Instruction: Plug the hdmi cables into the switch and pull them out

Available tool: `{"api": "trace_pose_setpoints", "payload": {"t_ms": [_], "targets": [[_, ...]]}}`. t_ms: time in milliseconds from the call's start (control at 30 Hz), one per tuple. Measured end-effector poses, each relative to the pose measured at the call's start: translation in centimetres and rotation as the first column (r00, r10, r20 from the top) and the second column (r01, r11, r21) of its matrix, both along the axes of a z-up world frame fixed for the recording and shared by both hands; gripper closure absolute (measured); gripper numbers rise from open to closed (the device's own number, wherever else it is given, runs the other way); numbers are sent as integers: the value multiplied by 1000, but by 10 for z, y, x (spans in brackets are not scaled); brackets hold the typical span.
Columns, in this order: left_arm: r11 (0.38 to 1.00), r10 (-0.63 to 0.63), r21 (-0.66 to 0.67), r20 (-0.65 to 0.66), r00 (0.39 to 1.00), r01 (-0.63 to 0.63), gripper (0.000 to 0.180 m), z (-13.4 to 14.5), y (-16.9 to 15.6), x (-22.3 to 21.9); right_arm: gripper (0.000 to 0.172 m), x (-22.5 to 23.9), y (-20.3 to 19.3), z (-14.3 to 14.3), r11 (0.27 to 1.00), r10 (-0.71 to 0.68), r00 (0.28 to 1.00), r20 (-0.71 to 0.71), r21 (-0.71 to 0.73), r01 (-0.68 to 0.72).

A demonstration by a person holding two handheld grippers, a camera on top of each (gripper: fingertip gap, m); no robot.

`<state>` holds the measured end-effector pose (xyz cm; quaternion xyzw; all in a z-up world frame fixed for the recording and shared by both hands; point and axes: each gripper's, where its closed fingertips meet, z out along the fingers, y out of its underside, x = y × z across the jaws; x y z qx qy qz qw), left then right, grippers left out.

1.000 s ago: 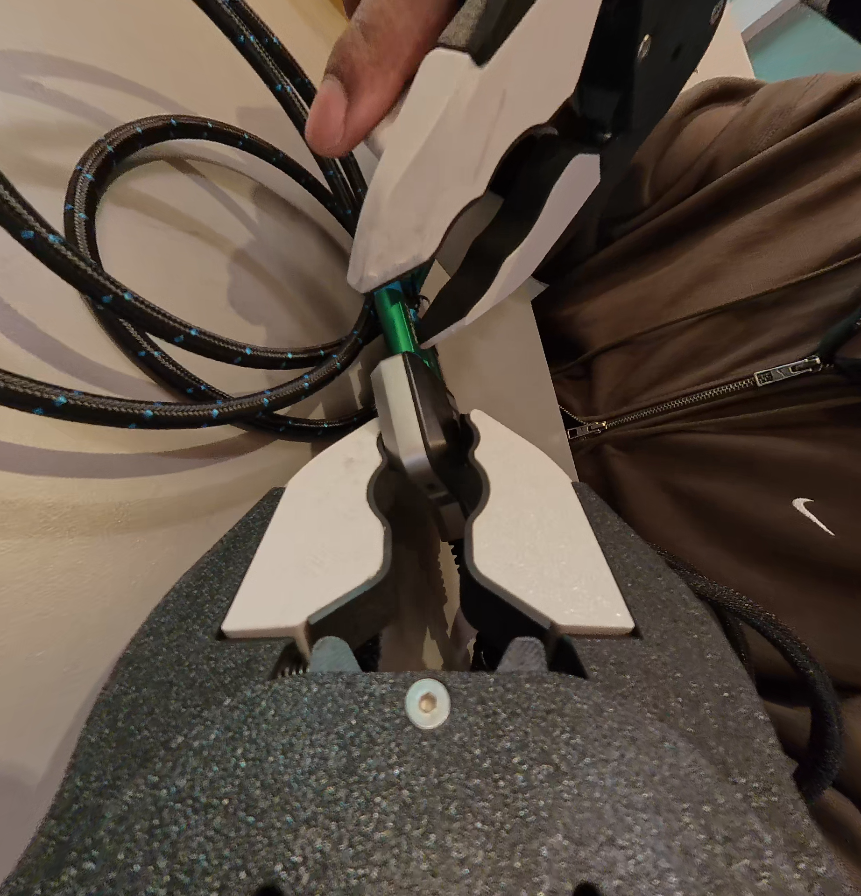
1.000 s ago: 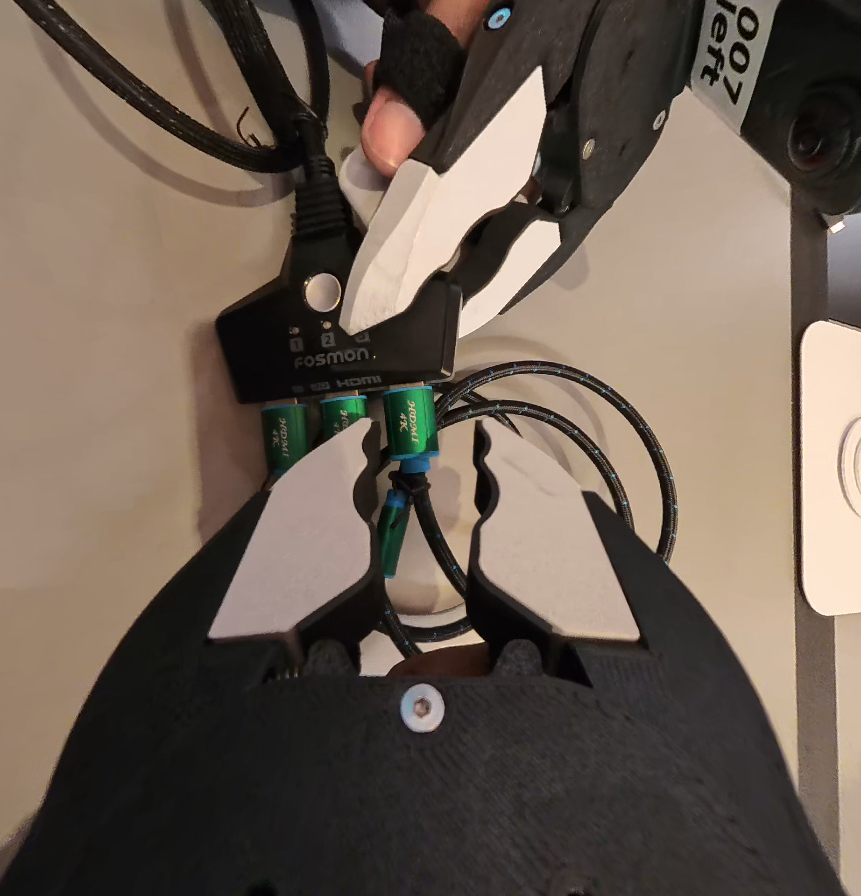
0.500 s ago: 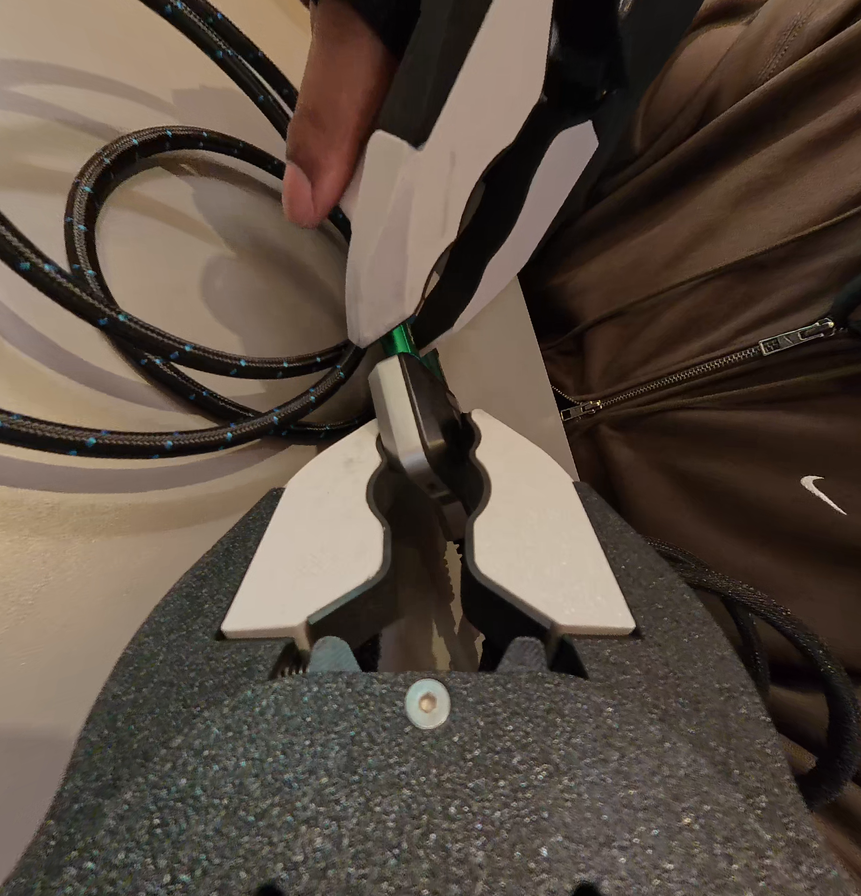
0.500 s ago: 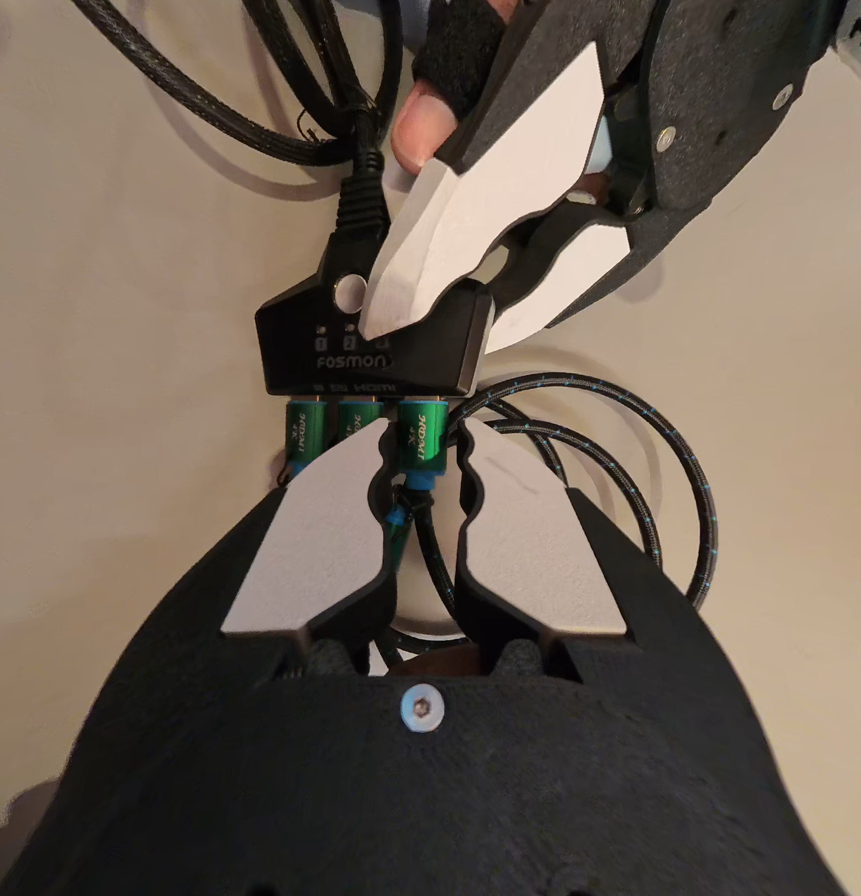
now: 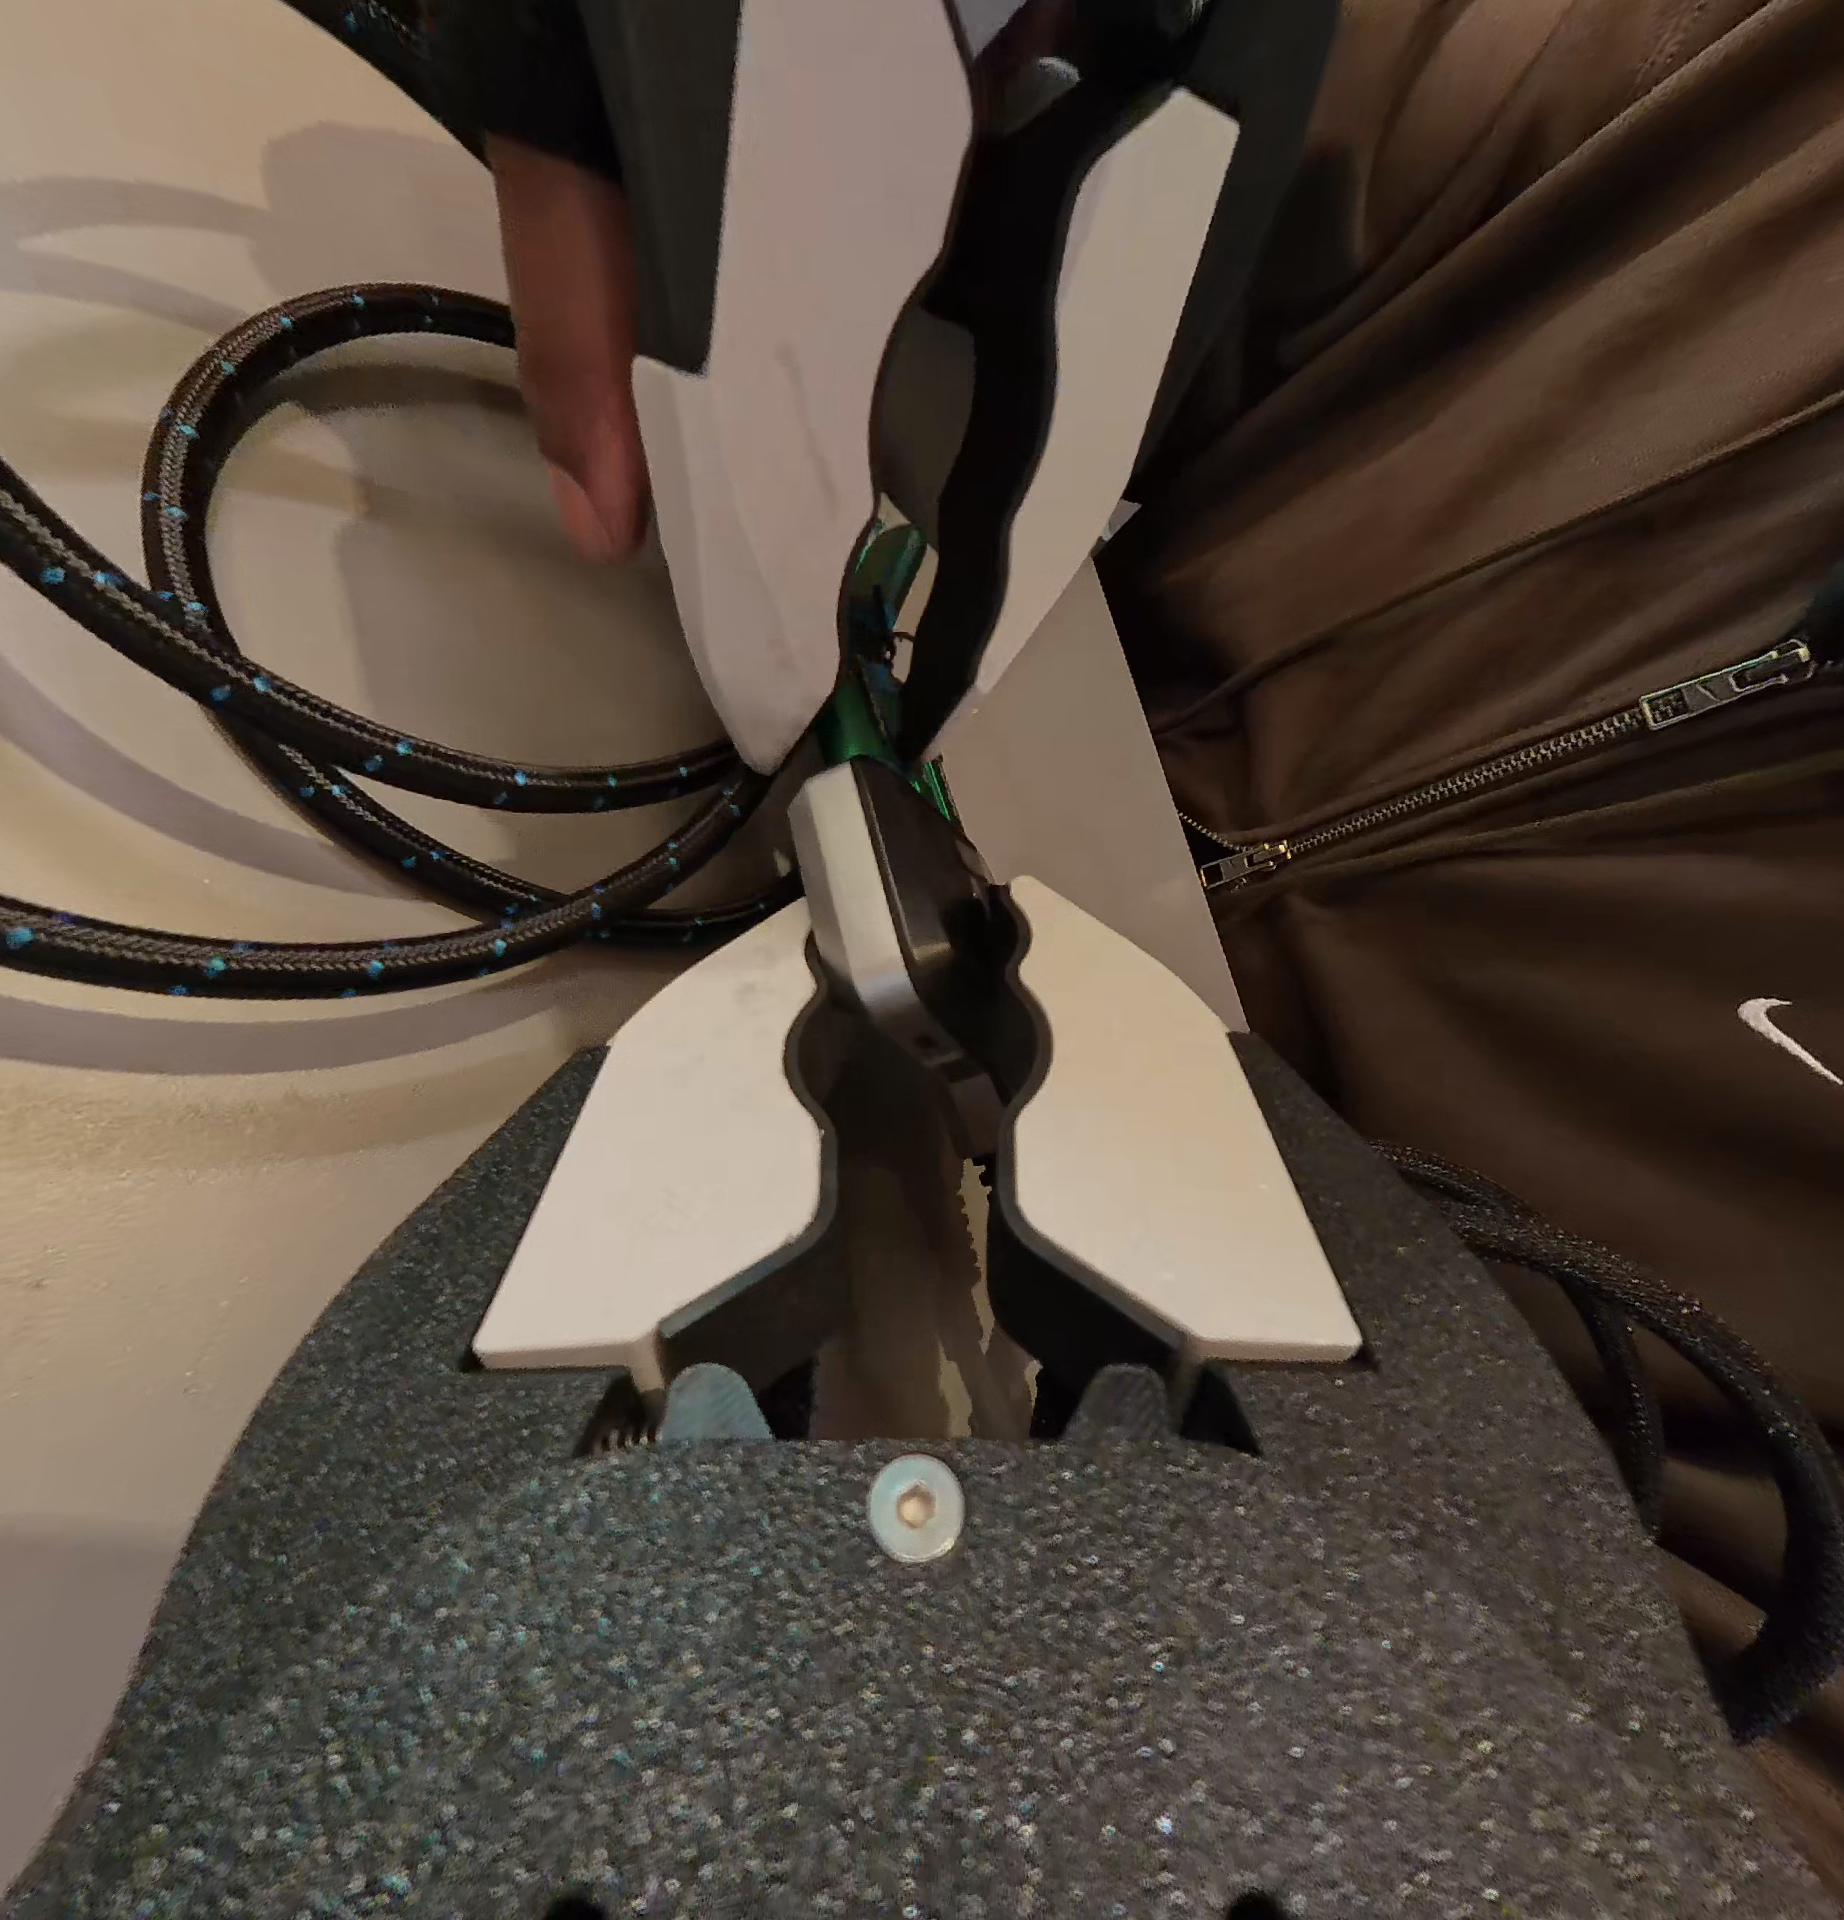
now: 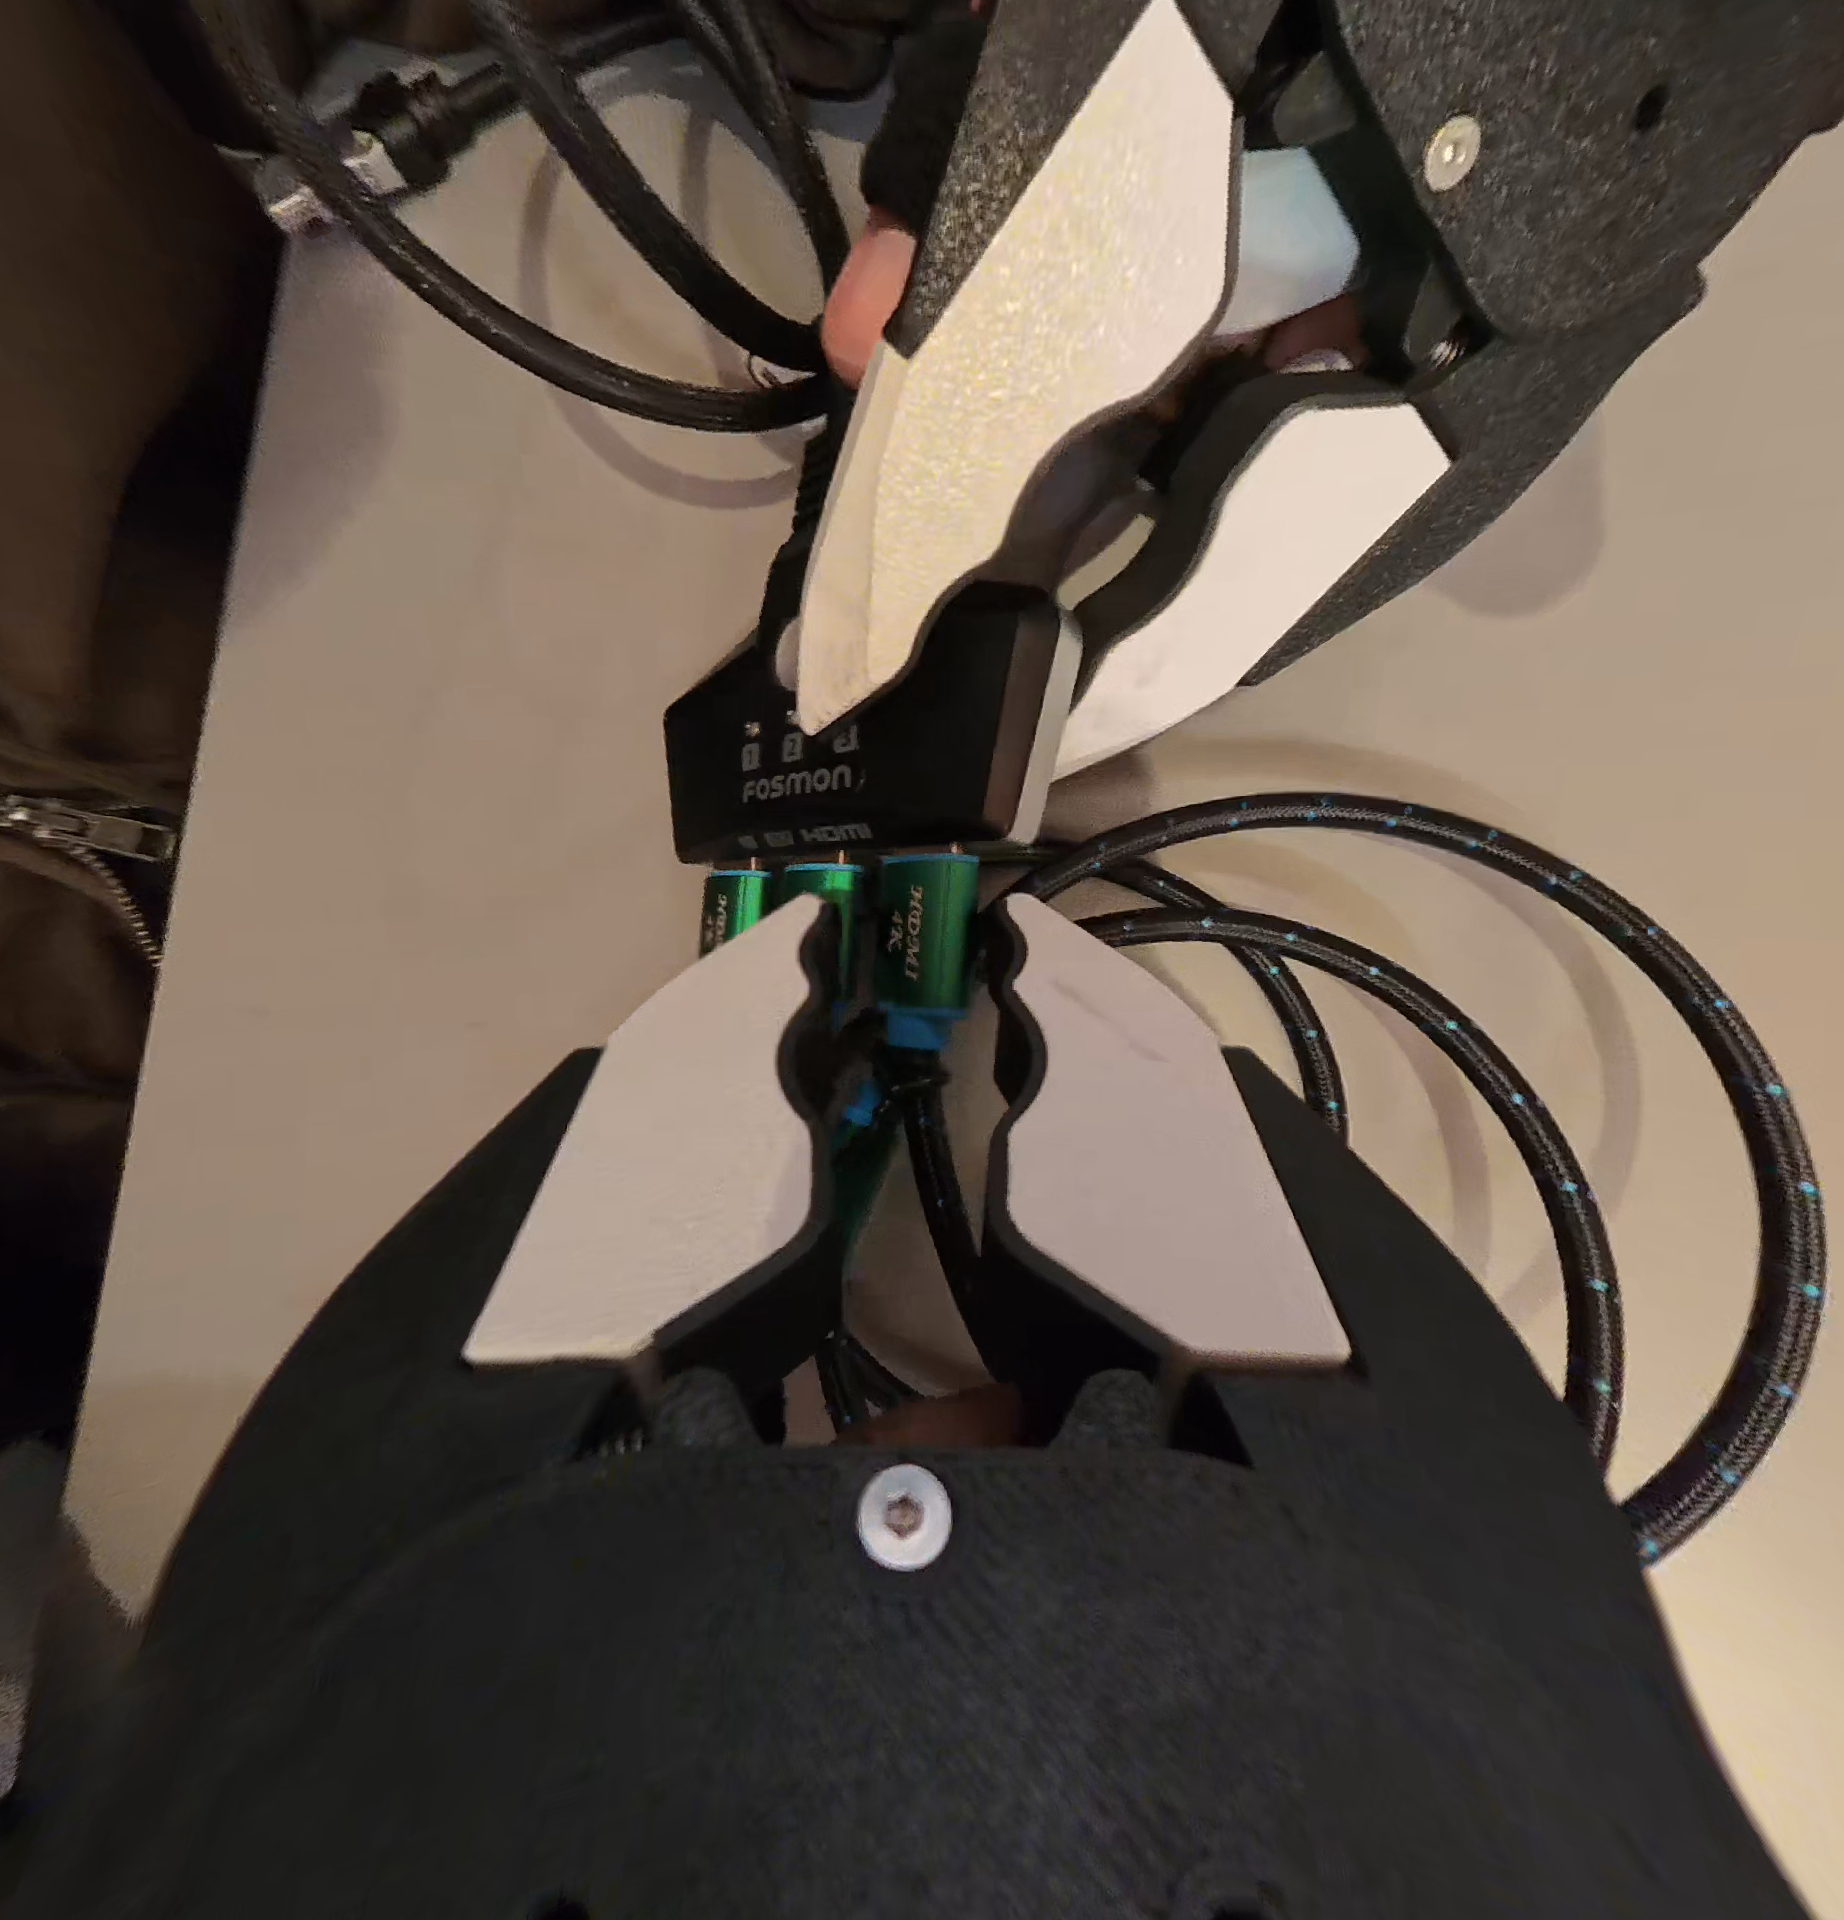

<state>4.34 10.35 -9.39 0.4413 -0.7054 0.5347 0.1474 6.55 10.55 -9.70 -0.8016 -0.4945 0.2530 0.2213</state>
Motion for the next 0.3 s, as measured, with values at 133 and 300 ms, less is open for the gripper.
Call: {"api": "trace_pose_setpoints", "payload": {"t_ms": [133, 300], "targets": [[1000, -9, 8, -5, 1000, 9, 152, -1, -2, 0, 144, 0, -3, -2, 999, 7, 1000, -13, -39, -7], [1000, -6, 10, -7, 1000, 6, 152, -2, -2, 0, 147, 0, -2, -2, 999, 2, 1000, -20, -47, -3]]}}
